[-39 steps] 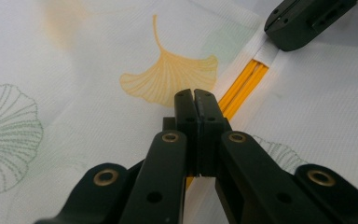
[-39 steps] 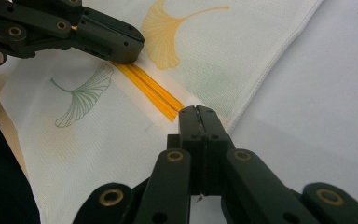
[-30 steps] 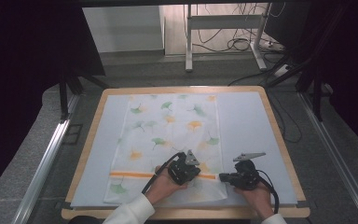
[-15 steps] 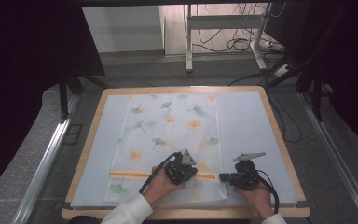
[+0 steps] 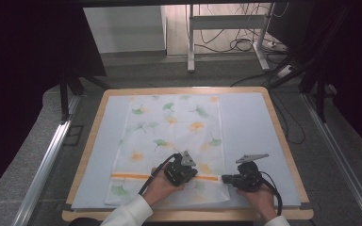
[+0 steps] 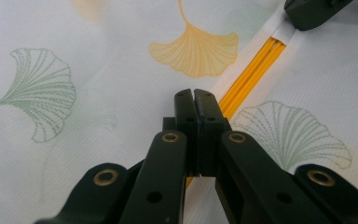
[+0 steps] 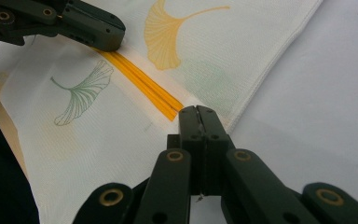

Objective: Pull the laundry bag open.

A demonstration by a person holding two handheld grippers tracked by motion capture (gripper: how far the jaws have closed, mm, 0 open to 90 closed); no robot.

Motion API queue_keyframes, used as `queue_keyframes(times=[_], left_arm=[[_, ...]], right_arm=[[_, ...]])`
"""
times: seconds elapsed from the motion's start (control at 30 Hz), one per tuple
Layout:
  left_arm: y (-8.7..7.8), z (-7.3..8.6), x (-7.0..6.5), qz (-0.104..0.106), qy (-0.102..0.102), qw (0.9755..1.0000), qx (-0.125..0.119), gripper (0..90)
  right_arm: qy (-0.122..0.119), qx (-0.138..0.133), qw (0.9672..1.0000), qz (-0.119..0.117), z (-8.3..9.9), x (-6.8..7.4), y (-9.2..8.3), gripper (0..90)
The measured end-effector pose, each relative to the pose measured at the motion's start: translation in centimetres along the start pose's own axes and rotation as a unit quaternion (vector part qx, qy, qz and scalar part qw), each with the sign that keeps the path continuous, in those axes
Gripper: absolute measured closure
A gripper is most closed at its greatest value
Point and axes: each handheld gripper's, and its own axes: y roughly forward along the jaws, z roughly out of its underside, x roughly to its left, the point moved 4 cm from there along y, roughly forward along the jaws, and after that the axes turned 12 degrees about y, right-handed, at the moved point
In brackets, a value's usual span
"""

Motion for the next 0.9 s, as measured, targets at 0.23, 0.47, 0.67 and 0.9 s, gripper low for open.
queue_keyframes(times=[0.23,0.47,0.67,0.9], left_arm=[[-0.2,0.2,0.1,-0.001,-0.001,1.0,0.003,90.0],[-0.4,0.5,0.4,-0.003,-0.003,1.0,0.005,90.0],[-0.6,0.8,0.5,-0.003,-0.006,1.0,0.007,90.0],[-0.9,1.1,0.7,-0.004,-0.008,0.9999,0.009,90.0]], right_arm=[[-0.001,0.0,1.0,0.0,0.0,0.0,0.0,89.5],[-0.001,-0.001,1.0,0.0,0.0,0.0,0.0,89.5],[-0.001,-0.001,1.0,0.0,0.0,0.0,0.0,89.5],[-0.001,-0.001,1.0,0.0,0.0,0.0,0.0,89.5]])
